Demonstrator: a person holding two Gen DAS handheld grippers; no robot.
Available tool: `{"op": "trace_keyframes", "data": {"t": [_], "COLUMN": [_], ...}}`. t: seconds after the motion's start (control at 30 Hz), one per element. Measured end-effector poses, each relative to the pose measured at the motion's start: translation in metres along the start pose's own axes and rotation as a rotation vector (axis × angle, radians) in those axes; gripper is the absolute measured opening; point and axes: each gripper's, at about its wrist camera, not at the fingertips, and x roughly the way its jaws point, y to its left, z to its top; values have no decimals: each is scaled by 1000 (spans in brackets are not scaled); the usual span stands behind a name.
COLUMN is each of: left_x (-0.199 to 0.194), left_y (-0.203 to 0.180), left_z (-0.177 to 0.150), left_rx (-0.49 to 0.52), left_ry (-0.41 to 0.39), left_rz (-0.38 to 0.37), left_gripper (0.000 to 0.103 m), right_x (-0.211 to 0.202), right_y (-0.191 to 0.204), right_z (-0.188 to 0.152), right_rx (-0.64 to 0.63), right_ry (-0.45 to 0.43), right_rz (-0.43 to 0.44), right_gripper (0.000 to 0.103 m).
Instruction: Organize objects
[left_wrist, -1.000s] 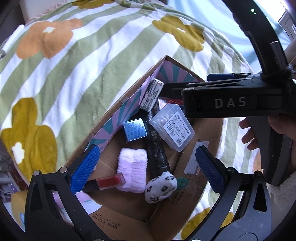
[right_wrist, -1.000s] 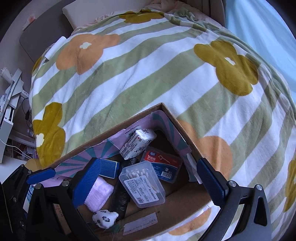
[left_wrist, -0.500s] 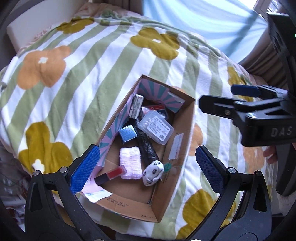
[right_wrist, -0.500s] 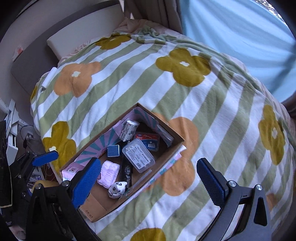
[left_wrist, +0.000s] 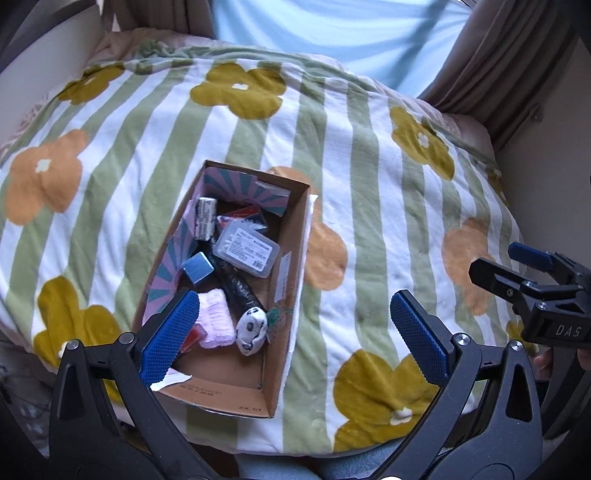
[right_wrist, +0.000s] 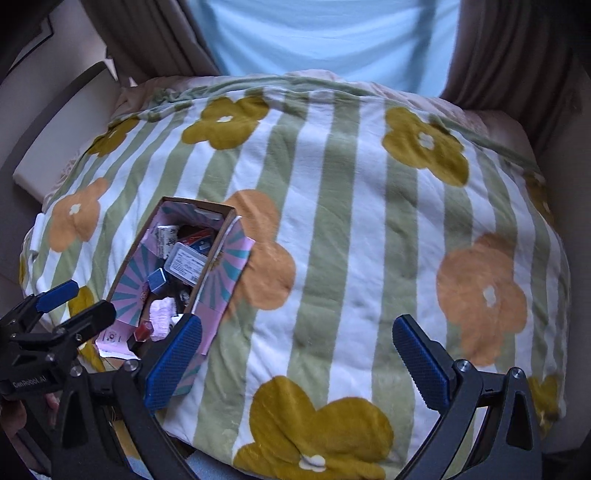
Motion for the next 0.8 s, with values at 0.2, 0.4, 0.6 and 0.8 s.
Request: {"op": "trace_keyframes", "data": {"t": [0.2,0.4,0.6,0.8], "left_x": [1,8,8,7], "left_y": [-26,-45,-51,-52], "left_z": [-1,-6,-8,-6], "left_rx": [66,125,145,152], "left_ry": [-3,6,6,-2], "left_rz": [-25,-18,-15,-9], "left_gripper": [103,103,103,103], "right_x": [-7,-16,-20,-21], "right_y": [-30,-46,-49,-49], "right_z": [-28,-36,-37,-36], "right_rx": [122,171,182,179], "right_ry": [0,-28,-41,-45], "right_rz": [-54,-75,-76,-76], "right_gripper": [103,103,102,103]}}
